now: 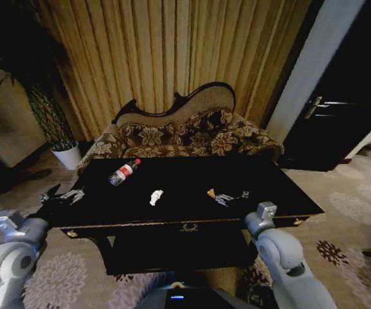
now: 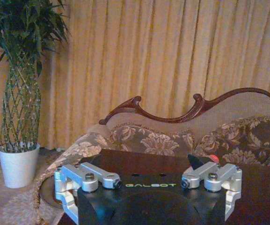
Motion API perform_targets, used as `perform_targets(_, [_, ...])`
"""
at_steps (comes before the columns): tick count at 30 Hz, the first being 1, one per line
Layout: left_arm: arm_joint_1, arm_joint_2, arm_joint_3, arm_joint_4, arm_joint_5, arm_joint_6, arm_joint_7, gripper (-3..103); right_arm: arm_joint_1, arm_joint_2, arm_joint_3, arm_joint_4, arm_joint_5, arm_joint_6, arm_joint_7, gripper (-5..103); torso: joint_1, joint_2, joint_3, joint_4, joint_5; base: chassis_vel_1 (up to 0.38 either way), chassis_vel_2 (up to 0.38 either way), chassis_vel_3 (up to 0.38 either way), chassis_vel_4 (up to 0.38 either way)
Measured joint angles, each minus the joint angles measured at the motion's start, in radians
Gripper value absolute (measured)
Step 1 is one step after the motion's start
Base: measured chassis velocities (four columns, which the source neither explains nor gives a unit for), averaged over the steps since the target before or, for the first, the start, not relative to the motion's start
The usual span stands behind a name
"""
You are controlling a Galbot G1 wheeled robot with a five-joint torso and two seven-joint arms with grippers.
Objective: Move to the front of the table and place the trash on the table into the trash bin.
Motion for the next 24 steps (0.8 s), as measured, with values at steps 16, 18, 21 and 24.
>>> perform_targets(16, [0.001,-0.003,-0.004,-0.032,0.007,-0.025,-0.004,100,0.09,0.028,-0.073,-0.124,-0.066,0.04,0.0,100,0.0,0.0,0.0,0.0001,0.0,0.0,0.0,0.0,0.0])
perform_targets(18, [-0.004,-0.003,-0.001,-0.033,0.007,-0.025,-0.004,100,0.087,0.027,-0.072,-0.124,-0.067,0.039,0.0,100,0.0,0.0,0.0,0.0,-0.0001,0.0,0.0,0.0,0.0])
perform_targets(21, [-0.007,-0.004,0.001,-0.035,0.007,-0.025,-0.004,100,0.089,0.023,-0.071,-0.128,-0.067,0.039,0.0,100,0.0,0.0,0.0,-0.0001,-0.0001,0.0,0.0,0.0,0.0])
perform_targets(24, [-0.009,-0.004,0.002,-0.038,0.007,-0.024,-0.004,100,0.1,0.017,-0.072,-0.134,-0.067,0.038,0.0,100,0.0,0.0,0.0,0.0,0.0,0.0,0.0,0.0,0.0])
